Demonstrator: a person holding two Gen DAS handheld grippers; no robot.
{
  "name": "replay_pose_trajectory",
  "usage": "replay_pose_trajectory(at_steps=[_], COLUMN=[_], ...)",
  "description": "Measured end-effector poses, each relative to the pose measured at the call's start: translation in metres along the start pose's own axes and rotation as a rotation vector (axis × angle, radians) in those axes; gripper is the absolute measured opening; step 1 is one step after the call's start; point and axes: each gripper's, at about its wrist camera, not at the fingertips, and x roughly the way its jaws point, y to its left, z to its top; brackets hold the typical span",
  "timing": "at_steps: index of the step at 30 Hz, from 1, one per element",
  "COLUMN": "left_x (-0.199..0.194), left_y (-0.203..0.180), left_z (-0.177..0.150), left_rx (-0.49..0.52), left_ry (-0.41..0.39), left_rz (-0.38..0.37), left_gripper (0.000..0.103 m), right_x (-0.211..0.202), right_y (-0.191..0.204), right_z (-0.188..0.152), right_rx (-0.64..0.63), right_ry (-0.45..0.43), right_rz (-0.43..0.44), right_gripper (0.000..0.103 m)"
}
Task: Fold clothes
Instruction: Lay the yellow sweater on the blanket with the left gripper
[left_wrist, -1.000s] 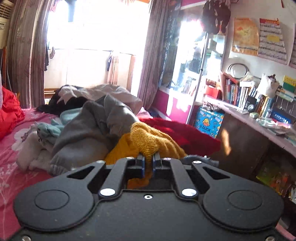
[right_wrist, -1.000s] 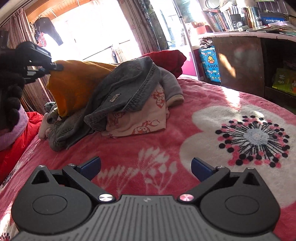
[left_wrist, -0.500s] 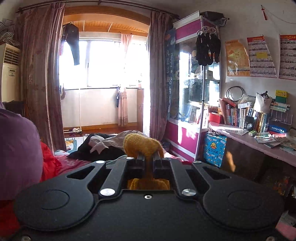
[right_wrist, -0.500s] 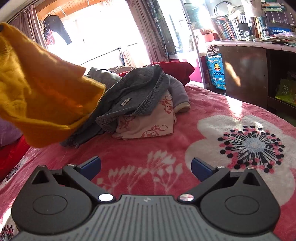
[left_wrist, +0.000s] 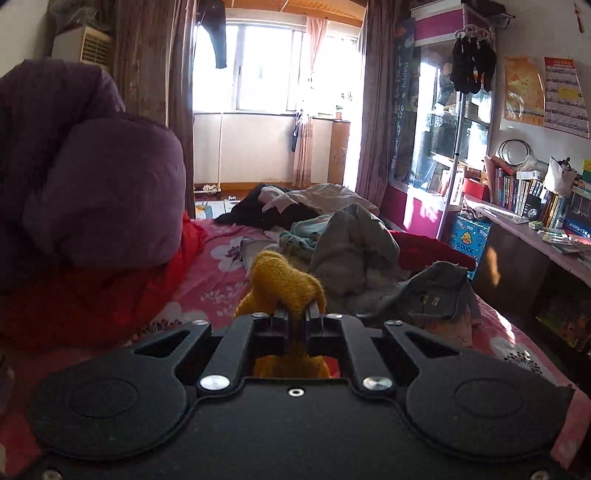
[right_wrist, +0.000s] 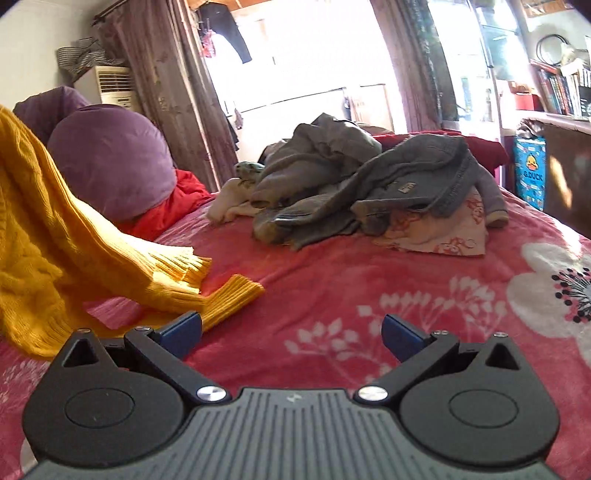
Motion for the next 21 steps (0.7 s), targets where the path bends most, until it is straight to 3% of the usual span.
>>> replay_pose_trajectory(at_steps=[5, 12, 17, 21], left_x=[-0.059, -0.099, -0.110, -0.125], left_y=[0.040, 0.096, 0.123, 0.138], left_z=[-0.067, -0.157, -0.205, -0.232], left_rx=[-0.212, -0.442, -0.476, -0.519], left_ry=[0.028, 0.104, 0.164, 0.146], left_rz=[0.014, 0.092, 0.144, 0.163], left_gripper=[0.005, 0.005, 0.005, 0.005], right_x=[-0.016, -0.036, -0.063, -0.083], right_y=[0.020, 0.050, 0.079, 0.091], right_z=[-0.016, -0.056, -0.081, -0.096], right_rx=[0.048, 0.149, 0.122, 0.107], right_ry=[0.032, 0.126, 0.187, 0.216], right_rz=[0.068, 0.208, 0.221, 0.207], right_gripper=[0.103, 0.103, 0.103, 0.103])
